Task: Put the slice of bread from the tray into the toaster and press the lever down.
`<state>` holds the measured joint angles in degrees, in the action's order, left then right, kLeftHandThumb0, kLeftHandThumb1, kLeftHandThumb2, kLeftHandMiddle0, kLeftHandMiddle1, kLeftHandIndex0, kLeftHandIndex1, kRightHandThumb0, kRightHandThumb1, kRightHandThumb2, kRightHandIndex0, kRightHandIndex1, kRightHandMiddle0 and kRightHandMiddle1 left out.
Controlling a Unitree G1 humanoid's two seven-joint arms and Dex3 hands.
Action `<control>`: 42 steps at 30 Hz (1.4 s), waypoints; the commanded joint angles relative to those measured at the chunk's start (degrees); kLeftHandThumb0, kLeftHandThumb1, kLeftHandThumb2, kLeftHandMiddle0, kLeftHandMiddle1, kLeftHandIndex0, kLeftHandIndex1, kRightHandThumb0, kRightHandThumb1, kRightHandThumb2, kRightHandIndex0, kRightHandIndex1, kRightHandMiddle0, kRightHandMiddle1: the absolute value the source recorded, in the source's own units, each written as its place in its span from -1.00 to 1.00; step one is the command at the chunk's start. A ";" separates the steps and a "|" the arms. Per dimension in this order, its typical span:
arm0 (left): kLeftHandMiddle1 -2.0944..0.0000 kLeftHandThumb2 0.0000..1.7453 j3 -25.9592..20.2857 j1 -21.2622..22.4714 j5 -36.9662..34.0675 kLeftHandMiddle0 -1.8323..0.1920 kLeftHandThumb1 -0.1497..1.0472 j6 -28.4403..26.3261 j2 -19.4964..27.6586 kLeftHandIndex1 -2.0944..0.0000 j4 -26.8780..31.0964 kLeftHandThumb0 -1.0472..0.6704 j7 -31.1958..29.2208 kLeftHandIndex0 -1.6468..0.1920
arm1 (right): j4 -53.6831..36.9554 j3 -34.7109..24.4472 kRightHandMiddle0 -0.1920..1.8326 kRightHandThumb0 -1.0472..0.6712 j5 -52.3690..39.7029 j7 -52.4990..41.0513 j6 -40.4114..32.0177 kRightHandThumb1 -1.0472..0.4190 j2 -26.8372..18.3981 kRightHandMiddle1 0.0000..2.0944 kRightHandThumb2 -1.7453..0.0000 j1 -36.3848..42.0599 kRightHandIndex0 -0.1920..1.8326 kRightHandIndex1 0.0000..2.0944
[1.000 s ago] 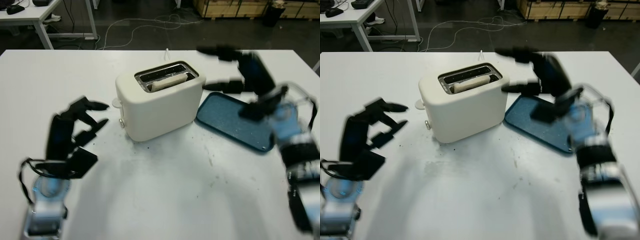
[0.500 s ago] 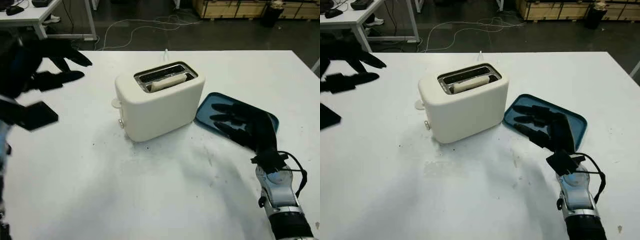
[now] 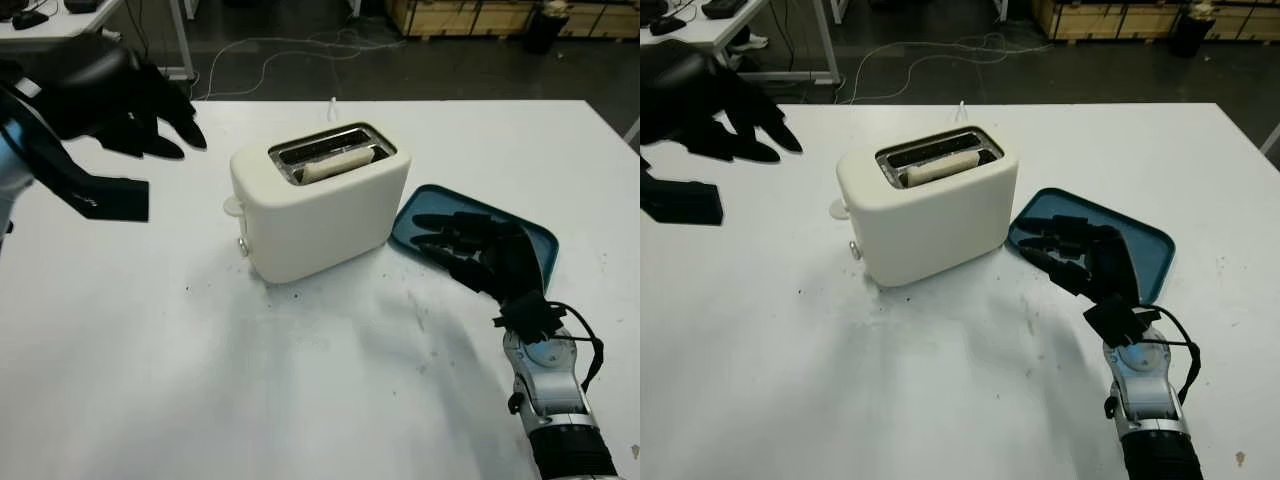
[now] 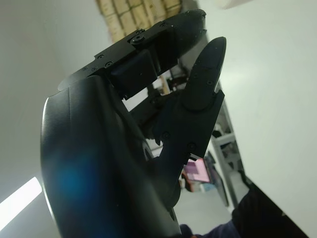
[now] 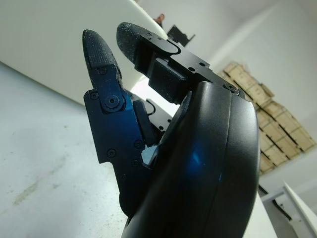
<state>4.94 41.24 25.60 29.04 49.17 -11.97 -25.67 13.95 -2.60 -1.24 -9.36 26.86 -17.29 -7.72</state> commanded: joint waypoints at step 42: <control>-0.34 -1.00 4.40 0.53 3.27 -0.20 0.59 9.69 -4.06 0.99 -12.04 -0.17 8.89 -0.69 | 6.92 -0.76 0.29 -0.30 1.06 -2.60 6.10 -0.78 1.48 -1.00 1.00 -2.88 0.38 -0.90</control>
<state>8.68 41.03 29.41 38.55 45.50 -23.53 -16.18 20.58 -3.22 -0.68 -12.33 31.44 -15.94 -10.11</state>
